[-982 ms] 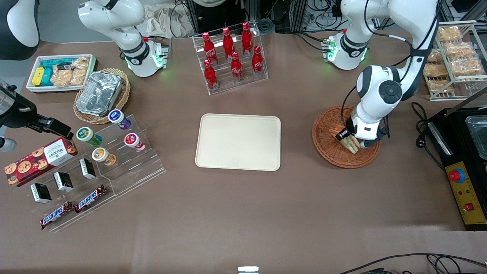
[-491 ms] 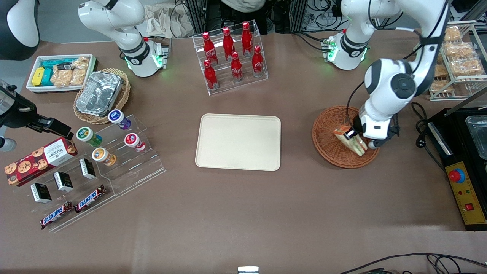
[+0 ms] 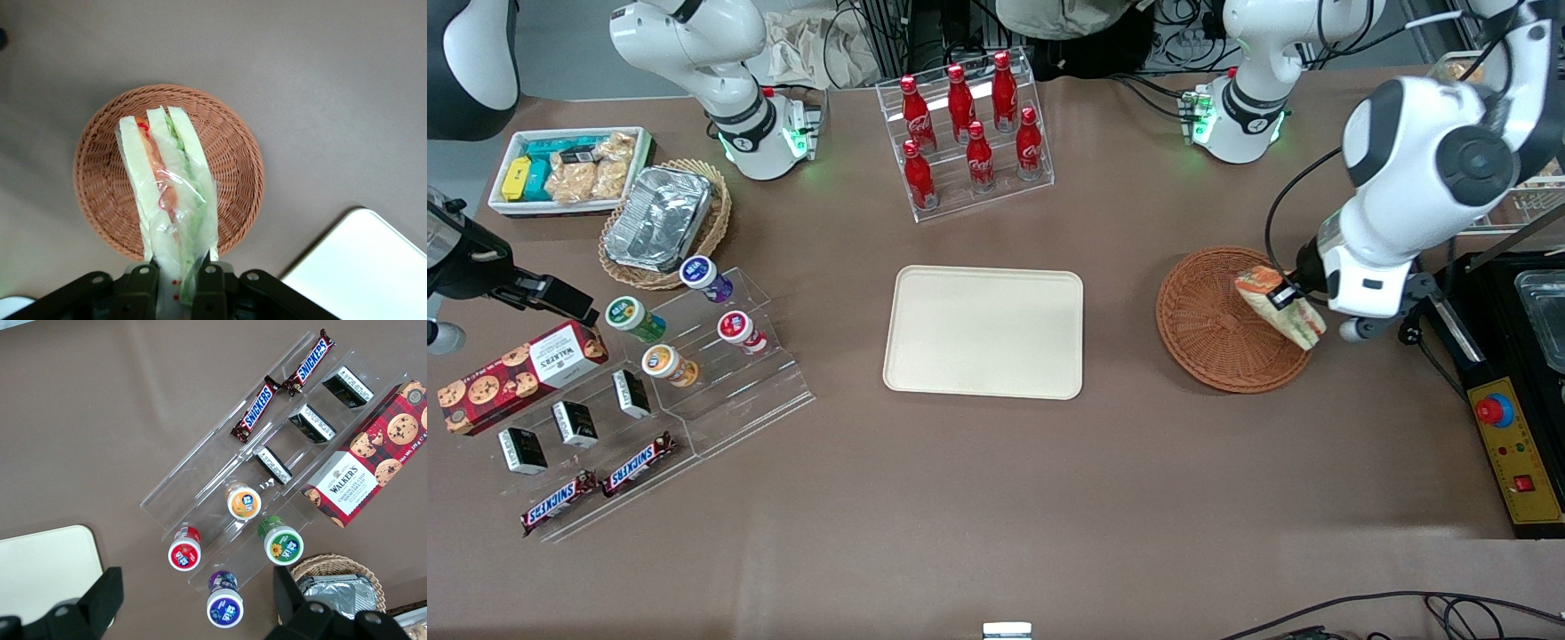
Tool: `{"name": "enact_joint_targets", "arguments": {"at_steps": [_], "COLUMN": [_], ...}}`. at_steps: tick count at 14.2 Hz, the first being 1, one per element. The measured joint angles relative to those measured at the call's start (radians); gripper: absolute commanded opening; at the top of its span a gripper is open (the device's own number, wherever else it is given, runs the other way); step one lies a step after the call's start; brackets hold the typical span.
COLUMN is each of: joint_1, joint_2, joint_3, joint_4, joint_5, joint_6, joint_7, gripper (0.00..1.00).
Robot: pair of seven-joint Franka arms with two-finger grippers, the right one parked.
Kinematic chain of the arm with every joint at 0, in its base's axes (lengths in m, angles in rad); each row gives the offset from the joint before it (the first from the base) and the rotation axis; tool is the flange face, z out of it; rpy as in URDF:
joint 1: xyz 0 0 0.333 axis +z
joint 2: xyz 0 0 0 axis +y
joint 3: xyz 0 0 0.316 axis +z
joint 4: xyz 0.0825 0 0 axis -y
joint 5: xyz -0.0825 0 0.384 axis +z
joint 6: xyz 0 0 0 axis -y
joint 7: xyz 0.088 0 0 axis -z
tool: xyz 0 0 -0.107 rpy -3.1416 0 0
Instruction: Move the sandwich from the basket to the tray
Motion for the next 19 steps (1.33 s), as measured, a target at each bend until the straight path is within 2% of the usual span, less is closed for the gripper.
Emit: {"name": "enact_joint_targets", "arguments": {"at_steps": [3,7,14,19], "joint_1": [0.001,-0.004,-0.022,-0.092], "joint_2": [0.0,0.001,0.01,0.083], "joint_3": [0.0,-0.019,-0.141,-0.223], "joint_4": [0.088,0.105,0.105,0.098], "joint_5": [0.0,-0.001,-0.003,-0.015], "joint_6": [-0.086,-0.097,-0.096,0.039], "joint_7": [0.0,0.021,0.057,0.077], "gripper": [0.0,0.0,0.0,0.0]}}
